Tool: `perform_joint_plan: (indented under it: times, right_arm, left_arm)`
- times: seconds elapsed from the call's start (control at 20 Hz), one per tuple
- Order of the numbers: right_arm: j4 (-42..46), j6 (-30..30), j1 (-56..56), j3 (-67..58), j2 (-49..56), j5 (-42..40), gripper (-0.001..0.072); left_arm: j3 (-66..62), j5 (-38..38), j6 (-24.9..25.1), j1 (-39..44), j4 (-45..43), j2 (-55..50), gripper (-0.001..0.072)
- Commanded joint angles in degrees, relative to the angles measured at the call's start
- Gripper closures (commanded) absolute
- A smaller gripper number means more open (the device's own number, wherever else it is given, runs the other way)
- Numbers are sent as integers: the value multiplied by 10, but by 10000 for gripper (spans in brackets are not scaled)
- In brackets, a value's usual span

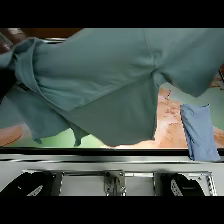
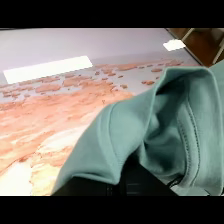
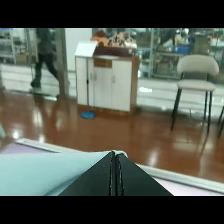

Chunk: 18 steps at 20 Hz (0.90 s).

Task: Fold the shirts.

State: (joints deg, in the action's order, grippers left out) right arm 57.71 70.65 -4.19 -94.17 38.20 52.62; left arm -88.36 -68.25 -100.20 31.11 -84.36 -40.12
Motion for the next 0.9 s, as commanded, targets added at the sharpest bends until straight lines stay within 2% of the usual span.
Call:
perform_joint_plan:
  times: [0.0, 0.15, 0.35, 0.45, 0.55, 0.6, 0.65, 0.7, 0.75, 0.8, 0.85]
  right_arm:
    - [41, 7, 0, -6, 50, 30, 650]
    - [33, 8, 0, -6, 143, 8, 650]
    - [-50, 15, 0, -6, 297, -40, 650]
    - [-70, 30, 0, -6, 378, 11, 649]
    - [-71, 33, 0, -6, 458, 116, 648]
    - [-71, 33, 0, -6, 490, 162, 612]
    - [-71, 33, 0, -6, 518, 200, 474]
    - [-71, 32, 0, -6, 542, 231, 251]
    - [-70, 26, 0, -6, 558, 251, 187]
    - [-65, 20, 0, -6, 565, 262, 187]
    - [-61, 12, 0, -6, 566, 264, 183]
  left_arm:
    - [56, -35, -6, 0, -16, 0, 666]
    - [151, -34, -31, 0, -16, -3, 666]
    - [252, -1, -71, 0, -13, -33, 665]
    - [283, 56, -71, 0, -13, -60, 665]
    - [296, 129, -70, 0, -9, -101, 665]
    - [295, 171, -70, 0, -3, -125, 665]
    - [295, 228, -70, 0, 14, -151, 665]
    - [293, 285, -70, 0, 40, -176, 665]
    - [283, 338, -70, 0, 76, -205, 665]
    - [267, 374, -61, 1, 105, -233, 665]
    - [241, 398, -31, 5, 133, -266, 665]
